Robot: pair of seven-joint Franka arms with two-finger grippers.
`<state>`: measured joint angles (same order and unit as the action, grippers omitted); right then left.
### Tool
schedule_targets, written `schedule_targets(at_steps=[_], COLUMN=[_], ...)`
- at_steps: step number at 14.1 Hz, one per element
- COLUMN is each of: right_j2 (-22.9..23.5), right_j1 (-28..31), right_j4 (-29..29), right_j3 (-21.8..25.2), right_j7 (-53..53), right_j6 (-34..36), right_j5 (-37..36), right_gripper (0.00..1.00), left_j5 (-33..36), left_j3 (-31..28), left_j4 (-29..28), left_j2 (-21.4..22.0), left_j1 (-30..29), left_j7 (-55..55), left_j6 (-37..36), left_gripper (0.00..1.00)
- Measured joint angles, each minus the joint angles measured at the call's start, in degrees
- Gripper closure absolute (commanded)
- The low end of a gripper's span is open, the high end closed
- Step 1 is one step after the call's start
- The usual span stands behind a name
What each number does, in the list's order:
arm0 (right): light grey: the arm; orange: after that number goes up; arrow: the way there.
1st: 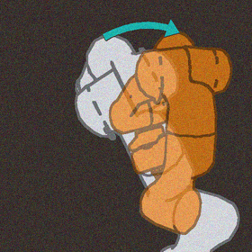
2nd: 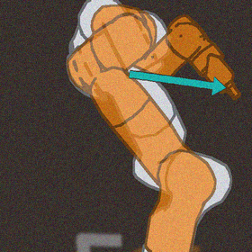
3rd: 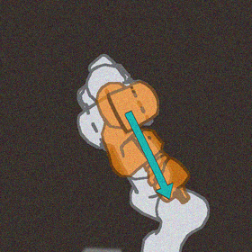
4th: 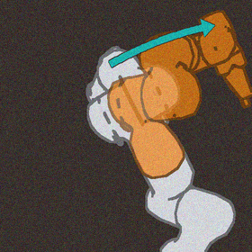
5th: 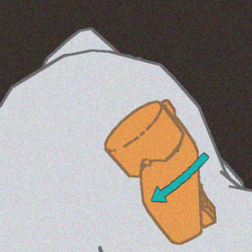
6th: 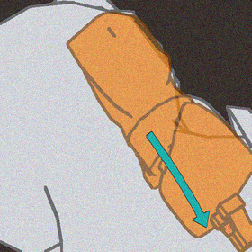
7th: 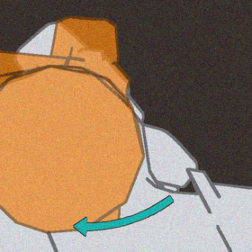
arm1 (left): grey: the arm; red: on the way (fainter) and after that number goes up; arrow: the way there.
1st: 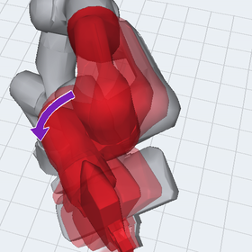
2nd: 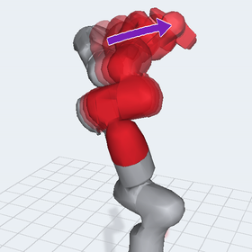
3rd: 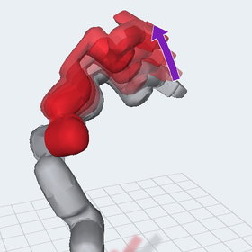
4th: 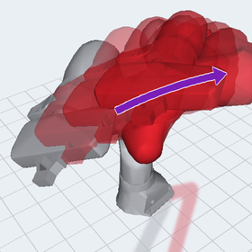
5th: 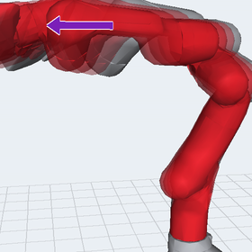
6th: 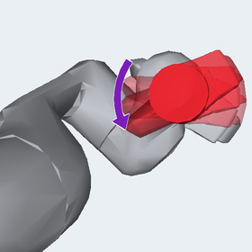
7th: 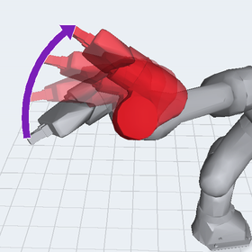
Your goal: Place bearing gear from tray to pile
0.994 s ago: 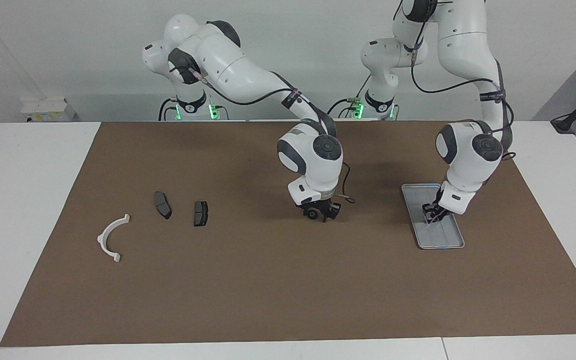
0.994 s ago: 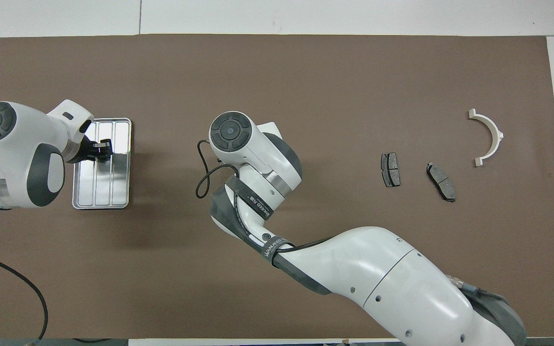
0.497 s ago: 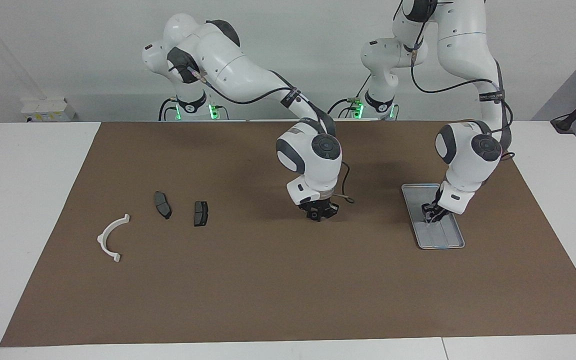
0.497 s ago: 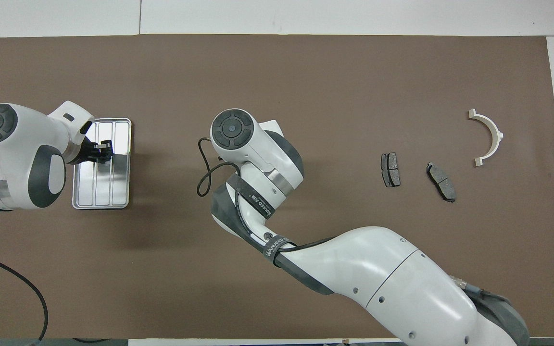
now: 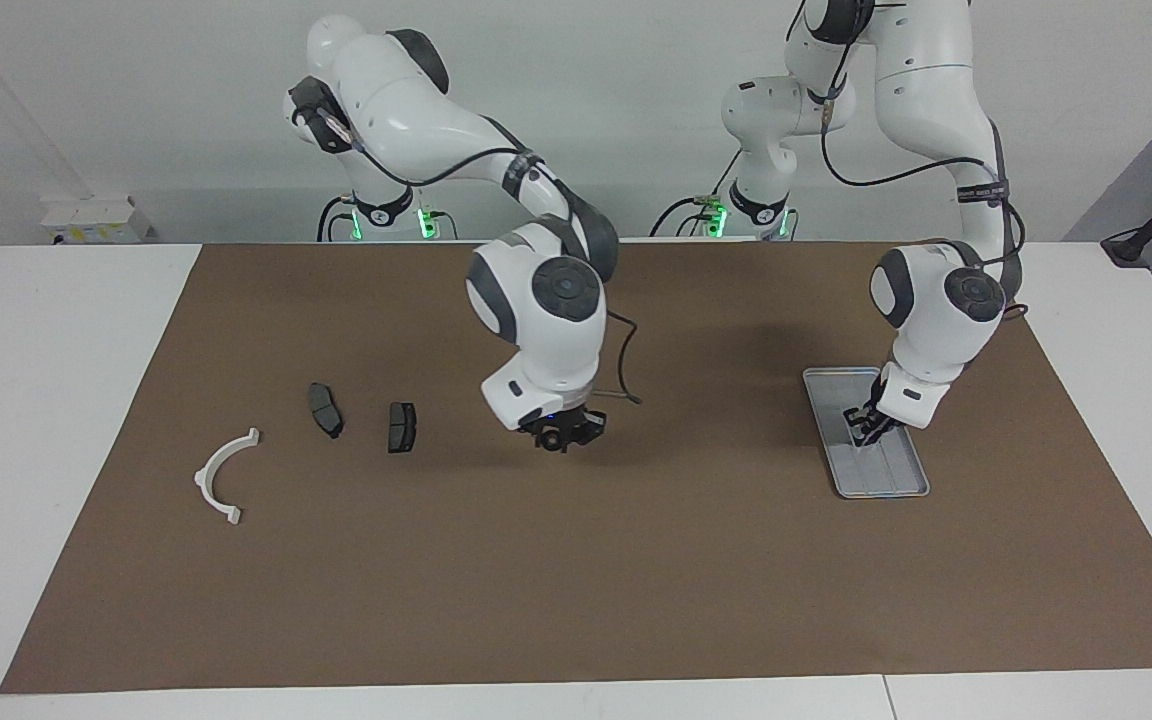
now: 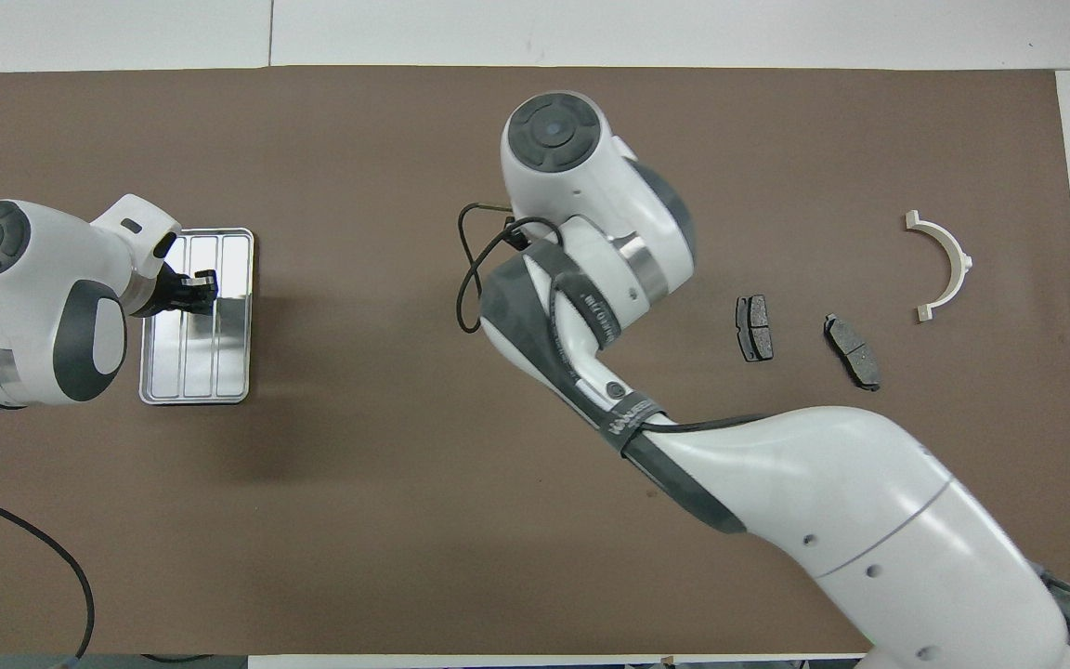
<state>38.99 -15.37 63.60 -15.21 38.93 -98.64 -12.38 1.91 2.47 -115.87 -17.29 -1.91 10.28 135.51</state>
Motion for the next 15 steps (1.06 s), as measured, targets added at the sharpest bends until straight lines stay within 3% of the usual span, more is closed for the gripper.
schedule_targets(at_steps=[3,7,9,12,15], right_j2=[-5.26,-5.83,-5.18,-3.95,-2.13], right_j1=[7.73,18.53,22.36,24.29,24.53], right_j4=[-0.07,1.13,3.76,10.76,15.73], right_j3=[0.01,0.02,-0.01,0.02,0.07], right_j7=[-18.25,-38.04,-42.00,-42.88,-42.88], right_j6=[4.45,1.91,-1.69,-10.38,-16.98], right_j5=[0.42,0.80,0.87,0.88,0.86], right_gripper=[1.00,1.00,1.00,1.00,1.00], left_j5=[-2.39,-2.41,-2.41,-2.41,-2.40], left_j3=[0.99,1.51,1.58,1.45,1.35], left_j4=[6.29,16.41,17.23,18.32,18.54], left_j2=[0.45,0.54,-0.30,-5.63,-9.23], left_j1=[2.85,17.49,24.74,33.46,36.55], left_j7=[6.81,28.62,37.00,48.50,52.97], left_j6=[-8.40,-17.14,-17.09,-12.49,-7.91], left_gripper=[0.87,0.87,0.87,0.86,0.86])
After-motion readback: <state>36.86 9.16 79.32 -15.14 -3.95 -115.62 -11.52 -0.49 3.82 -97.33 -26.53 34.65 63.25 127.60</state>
